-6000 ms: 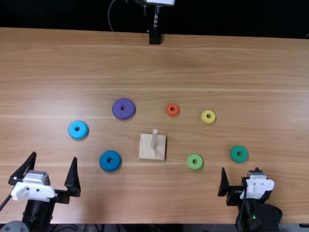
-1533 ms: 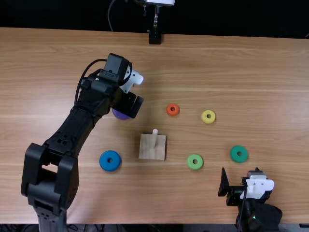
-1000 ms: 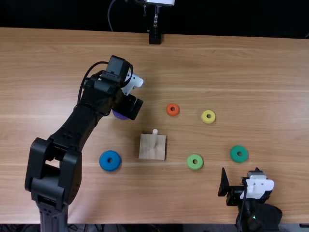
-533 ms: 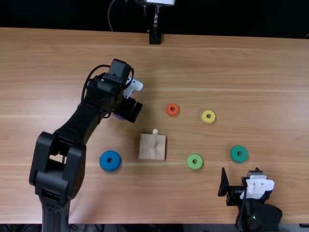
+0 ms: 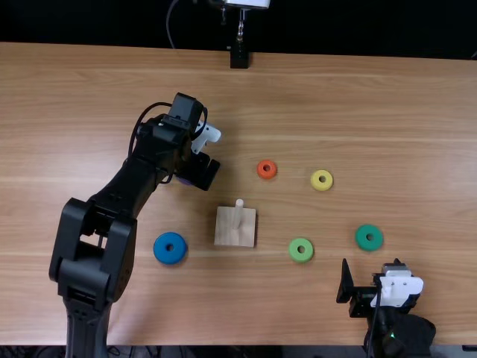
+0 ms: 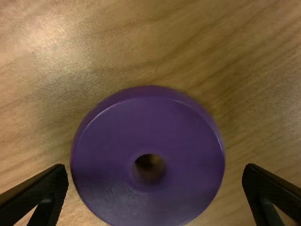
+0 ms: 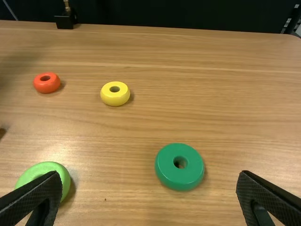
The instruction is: Build the Hanoi tower: stack the rings onto the peg from bottom to top in this color order: purple, dark blue, light blue, dark green, light green, yellow, orange.
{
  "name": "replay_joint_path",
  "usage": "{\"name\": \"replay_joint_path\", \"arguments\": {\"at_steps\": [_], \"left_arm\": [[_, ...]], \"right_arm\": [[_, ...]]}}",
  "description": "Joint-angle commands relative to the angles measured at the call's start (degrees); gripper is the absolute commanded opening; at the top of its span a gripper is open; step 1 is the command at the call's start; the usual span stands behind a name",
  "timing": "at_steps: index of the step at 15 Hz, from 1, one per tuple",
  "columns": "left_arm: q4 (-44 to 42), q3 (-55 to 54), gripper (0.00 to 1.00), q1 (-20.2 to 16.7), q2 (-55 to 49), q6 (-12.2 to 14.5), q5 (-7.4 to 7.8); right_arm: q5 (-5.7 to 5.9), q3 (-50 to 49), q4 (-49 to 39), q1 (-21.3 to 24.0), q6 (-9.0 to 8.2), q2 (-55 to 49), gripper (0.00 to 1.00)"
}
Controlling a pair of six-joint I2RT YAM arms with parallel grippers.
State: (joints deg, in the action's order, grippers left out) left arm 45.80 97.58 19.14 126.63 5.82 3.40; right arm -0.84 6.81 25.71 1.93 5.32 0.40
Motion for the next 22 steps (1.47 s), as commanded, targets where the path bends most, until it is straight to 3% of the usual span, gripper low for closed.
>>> {"name": "replay_joint_path", "arguments": {"at_steps": [1,16,17,18,19,22], "left_arm": [[-0.1,1.6,1.0,0.0,1.8,0.6,0.19],[-1.1,2.6,1.0,-0.2,3.1,0.8,0.29],[-1.2,2.6,0.65,-0.1,3.0,0.8,0.4],[-1.2,2.5,0.37,-0.1,3.0,0.8,0.29],[-1.2,2.5,0.28,-0.1,2.9,1.0,0.19],[-1.2,2.3,0.22,-0.2,2.7,1.0,0.08]], "right_arm": [[0.53,-6.8,3.6,0.7,-0.15,-0.4,1.0],[0.53,-6.8,3.6,0.7,-0.15,-0.4,1.0],[0.53,-6.8,3.6,0.7,-0.15,-0.4,1.0],[0.53,-6.8,3.6,0.7,-0.15,-0.4,1.0],[0.53,-6.8,3.6,0.7,-0.15,-0.4,1.0],[0.53,-6.8,3.6,0.7,-0.15,-0.4,1.0]]}}
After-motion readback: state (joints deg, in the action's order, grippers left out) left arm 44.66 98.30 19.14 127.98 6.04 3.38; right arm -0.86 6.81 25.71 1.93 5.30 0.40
